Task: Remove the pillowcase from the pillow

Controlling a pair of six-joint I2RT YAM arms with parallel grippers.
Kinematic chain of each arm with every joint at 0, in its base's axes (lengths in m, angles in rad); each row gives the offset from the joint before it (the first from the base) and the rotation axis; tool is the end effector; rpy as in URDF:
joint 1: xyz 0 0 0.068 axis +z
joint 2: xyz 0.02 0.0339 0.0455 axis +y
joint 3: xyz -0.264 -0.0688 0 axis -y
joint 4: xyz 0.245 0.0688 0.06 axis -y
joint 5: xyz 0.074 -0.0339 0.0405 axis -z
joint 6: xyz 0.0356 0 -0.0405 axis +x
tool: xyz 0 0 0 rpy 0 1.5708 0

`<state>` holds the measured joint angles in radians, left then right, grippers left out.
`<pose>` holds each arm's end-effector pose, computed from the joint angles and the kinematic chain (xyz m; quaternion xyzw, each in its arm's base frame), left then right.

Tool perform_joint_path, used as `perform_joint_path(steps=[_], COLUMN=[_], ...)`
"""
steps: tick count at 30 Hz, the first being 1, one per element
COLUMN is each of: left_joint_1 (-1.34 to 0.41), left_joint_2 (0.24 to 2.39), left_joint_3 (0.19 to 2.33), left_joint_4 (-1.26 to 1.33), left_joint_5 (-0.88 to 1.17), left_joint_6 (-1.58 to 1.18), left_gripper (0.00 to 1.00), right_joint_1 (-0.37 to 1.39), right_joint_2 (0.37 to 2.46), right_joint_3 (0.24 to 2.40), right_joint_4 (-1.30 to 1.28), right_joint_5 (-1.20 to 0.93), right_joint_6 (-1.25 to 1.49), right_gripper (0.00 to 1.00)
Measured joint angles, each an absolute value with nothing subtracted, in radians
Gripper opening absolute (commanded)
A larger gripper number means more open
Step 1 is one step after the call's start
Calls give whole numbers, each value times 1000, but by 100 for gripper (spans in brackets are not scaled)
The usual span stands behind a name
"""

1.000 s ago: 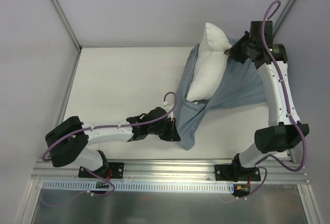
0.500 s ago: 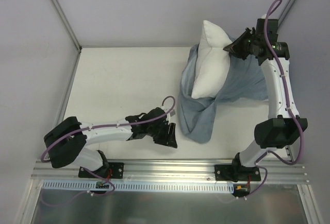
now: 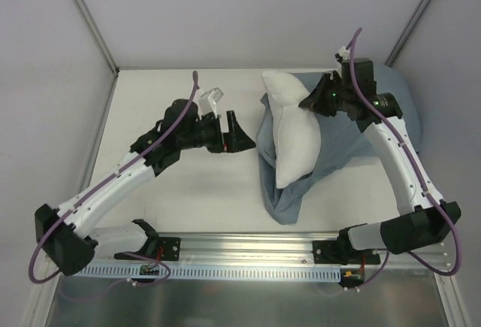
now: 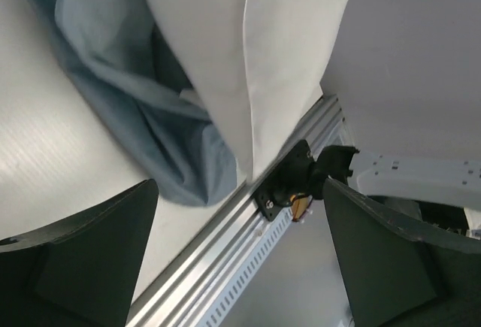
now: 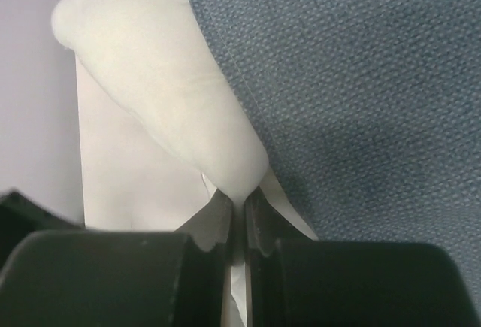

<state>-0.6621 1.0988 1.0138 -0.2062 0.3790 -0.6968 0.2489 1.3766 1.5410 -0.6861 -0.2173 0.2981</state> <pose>0.1905 -0.1652 0.3569 0.0988 0.7897 -0.4860 0.3612 0.2842 0.0802 0.4176 -0.0331 0.8615 0.2248 0.4540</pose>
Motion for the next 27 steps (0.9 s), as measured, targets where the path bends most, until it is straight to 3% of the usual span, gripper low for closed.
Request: perform_joint_path(steps=[5, 11, 27], left_joint_1=[-681, -702, -843], left_joint_2=[1341, 1466, 1505], left_joint_3=[1187, 1248, 1151], left_joint_4=[-214, -206, 20], left_joint_5=[361, 377, 344], left_joint_6=[-683, -671, -735], left_gripper=[99, 99, 99], right_joint_1=[361, 441, 500], right_joint_2=[1363, 1349, 1376], right_joint_3=[1490, 1486, 1486], right_joint_4=[-687, -683, -702], right_joint_5=[-191, -150, -127], right_joint_6=[307, 325, 328], right_gripper=[1, 1, 1])
